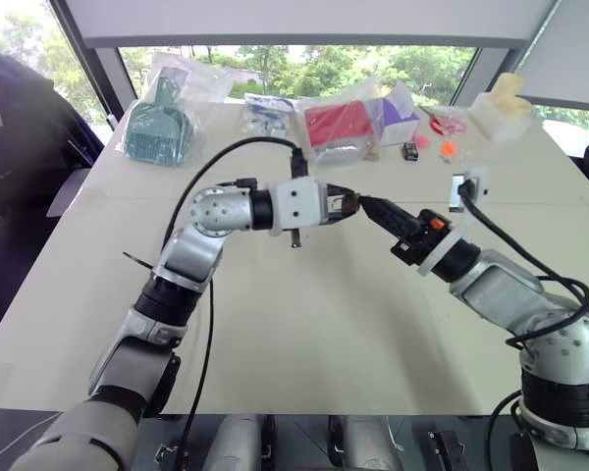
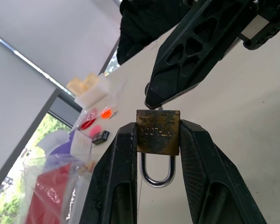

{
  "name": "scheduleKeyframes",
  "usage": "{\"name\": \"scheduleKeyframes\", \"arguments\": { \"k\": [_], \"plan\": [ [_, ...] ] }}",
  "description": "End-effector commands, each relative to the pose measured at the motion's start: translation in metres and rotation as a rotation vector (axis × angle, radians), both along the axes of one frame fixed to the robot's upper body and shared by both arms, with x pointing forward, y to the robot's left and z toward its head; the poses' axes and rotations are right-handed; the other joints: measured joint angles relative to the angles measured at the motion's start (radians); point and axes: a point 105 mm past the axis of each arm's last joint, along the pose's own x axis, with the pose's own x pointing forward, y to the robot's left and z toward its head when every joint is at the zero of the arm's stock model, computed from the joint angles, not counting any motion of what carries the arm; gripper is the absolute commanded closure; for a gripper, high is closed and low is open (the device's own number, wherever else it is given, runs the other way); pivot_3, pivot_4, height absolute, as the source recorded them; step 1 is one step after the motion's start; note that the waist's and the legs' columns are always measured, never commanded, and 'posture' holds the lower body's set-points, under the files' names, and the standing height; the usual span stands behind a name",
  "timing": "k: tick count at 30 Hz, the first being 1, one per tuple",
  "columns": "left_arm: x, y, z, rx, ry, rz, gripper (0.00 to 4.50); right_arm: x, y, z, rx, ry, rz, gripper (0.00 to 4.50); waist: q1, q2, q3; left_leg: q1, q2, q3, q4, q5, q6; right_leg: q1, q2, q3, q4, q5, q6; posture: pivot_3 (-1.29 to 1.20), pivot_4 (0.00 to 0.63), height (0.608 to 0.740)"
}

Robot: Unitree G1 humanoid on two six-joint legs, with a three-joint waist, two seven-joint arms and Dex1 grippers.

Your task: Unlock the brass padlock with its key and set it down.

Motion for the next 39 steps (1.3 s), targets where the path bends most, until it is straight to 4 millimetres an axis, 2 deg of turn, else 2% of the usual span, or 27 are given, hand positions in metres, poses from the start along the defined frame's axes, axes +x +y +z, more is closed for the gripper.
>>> {"name": "scheduleKeyframes", "arguments": {
  "k": [1,12,23,32,39],
  "plan": [
    [-0.009,-0.002,0.021,-0.042,-0.110,-0.024,3.83,0.000,-0.003,0.003,0.028,-0.001,-0.029,4.43,0.000,0.000,0.000,0.000,0.000,0.000,0.000,0.000,0.000,0.000,0.000,0.000,0.000,0.000,0.000,0.00,0.150,0.740],
    [-0.012,-0.003,0.024,-0.047,-0.291,-0.015,3.83,0.009,-0.003,-0.002,0.141,0.080,-0.104,4.43,-0.001,0.000,0.000,0.000,0.000,0.000,0.000,0.000,0.000,0.000,0.000,0.000,0.000,0.000,0.000,0.00,0.150,0.740],
    [-0.011,-0.004,0.037,-0.090,-0.514,0.018,3.83,0.017,-0.001,-0.010,0.199,0.176,-0.150,4.43,-0.001,0.000,0.000,0.000,0.000,0.000,0.000,0.000,0.000,0.000,0.000,0.000,0.000,0.000,0.000,0.00,0.150,0.740],
    [-0.015,-0.004,0.050,-0.128,-0.807,0.052,3.83,0.027,0.001,-0.019,0.373,0.366,-0.202,4.43,-0.001,0.000,0.000,0.000,0.000,0.001,-0.001,0.000,0.000,0.000,0.000,0.000,0.000,0.002,0.003,0.00,0.150,0.740],
    [-0.015,-0.003,0.054,-0.144,-0.929,0.077,3.83,0.032,0.000,-0.018,0.537,0.479,-0.229,4.43,-0.001,0.000,0.000,0.000,0.001,0.001,-0.001,0.000,-0.001,0.000,0.000,0.000,0.000,0.002,0.004,0.00,0.150,0.740]
  ]
}}
